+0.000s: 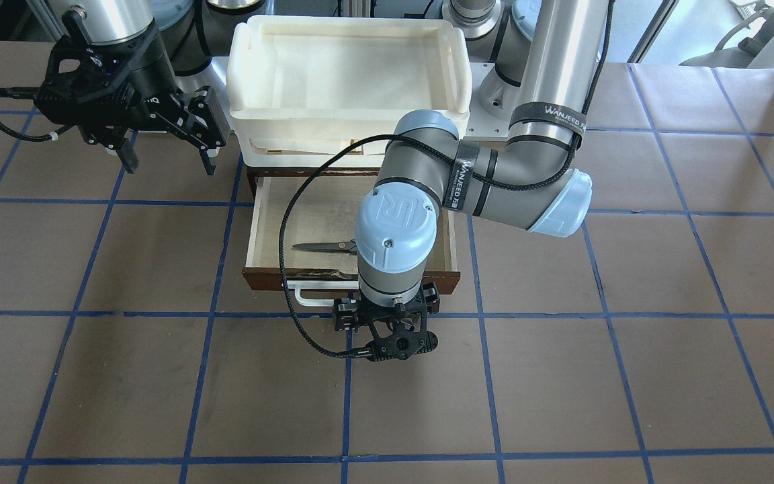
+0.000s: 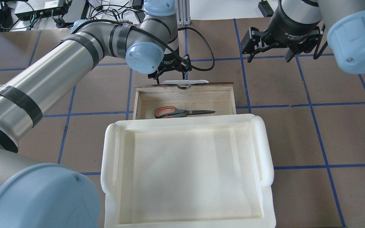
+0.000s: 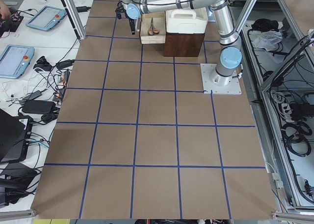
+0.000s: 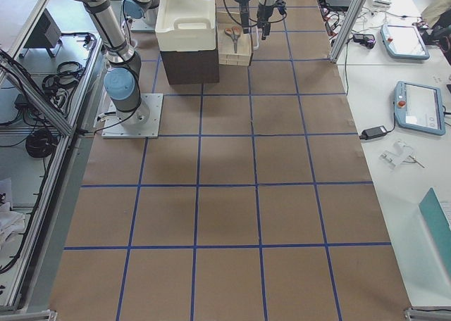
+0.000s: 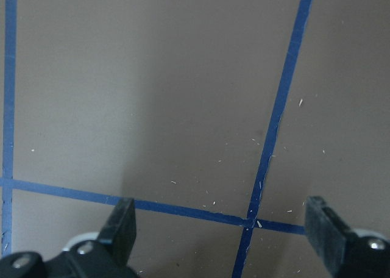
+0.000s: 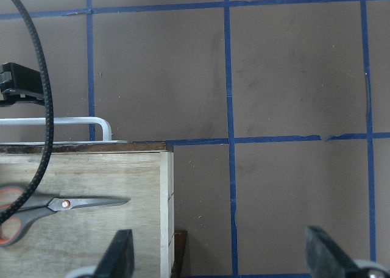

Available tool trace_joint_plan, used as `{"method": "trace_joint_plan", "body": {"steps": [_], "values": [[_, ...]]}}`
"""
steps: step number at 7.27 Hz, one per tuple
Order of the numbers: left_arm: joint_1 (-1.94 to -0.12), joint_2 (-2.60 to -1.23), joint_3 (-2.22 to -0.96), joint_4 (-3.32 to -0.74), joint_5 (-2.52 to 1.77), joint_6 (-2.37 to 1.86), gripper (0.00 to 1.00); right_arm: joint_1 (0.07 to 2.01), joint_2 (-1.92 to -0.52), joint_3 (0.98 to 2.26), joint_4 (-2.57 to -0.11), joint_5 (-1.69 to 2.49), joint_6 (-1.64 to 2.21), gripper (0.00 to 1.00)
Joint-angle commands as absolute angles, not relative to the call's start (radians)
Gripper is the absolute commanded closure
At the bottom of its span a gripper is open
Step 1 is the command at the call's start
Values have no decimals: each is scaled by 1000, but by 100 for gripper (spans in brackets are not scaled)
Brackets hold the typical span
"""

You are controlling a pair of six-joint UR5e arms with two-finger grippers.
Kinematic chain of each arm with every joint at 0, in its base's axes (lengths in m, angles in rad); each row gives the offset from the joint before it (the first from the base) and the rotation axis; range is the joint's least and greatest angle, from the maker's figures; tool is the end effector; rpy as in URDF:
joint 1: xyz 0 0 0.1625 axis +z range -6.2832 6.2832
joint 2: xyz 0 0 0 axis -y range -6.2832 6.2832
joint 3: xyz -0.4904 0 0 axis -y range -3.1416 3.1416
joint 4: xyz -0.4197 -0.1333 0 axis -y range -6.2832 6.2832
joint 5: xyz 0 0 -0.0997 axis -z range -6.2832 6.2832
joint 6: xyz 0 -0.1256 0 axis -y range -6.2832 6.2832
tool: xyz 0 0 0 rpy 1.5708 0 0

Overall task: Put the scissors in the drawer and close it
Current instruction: 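Move the left gripper over the drawer's white handle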

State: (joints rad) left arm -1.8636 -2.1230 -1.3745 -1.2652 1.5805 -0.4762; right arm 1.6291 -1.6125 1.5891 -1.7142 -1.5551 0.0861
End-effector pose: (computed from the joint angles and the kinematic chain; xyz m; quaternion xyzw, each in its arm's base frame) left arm -0.3412 -0.6741 0.3033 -0.0914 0.9955 0.0215 0.0139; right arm 0.1652 -0.5095 0.5550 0.0132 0.9964 -0.0825 0.0138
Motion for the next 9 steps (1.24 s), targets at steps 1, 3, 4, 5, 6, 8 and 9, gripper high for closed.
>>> {"method": "trace_joint_plan", "body": {"steps": [1, 3, 4, 5, 6, 8, 9], "values": [[-1862, -2114, -1373, -1308, 1578, -474, 0, 1629, -1611, 1589, -1715, -1555, 86, 0], [-1859, -2115, -1373, -1330, 1571, -474, 0, 1629, -1614, 1589, -1715, -1557, 86, 0], [-1856, -2109, -1373, -1338, 1556, -476, 0, 1629, -1614, 1589, -1715, -1559, 86, 0], [-1856, -2103, -1373, -1351, 1554, -476, 0, 1626, -1614, 1589, -1715, -1559, 84, 0], [-1856, -2103, -1373, -1354, 1554, -476, 0, 1623, -1614, 1589, -1715, -1560, 83, 0], [-1855, -2094, -1373, -1399, 1528, -477, 0, 1624, -1612, 1589, -1720, -1559, 83, 0], [-1855, -2092, -1373, -1410, 1528, -482, 0, 1623, -1614, 1589, -1720, -1559, 83, 0]]}}
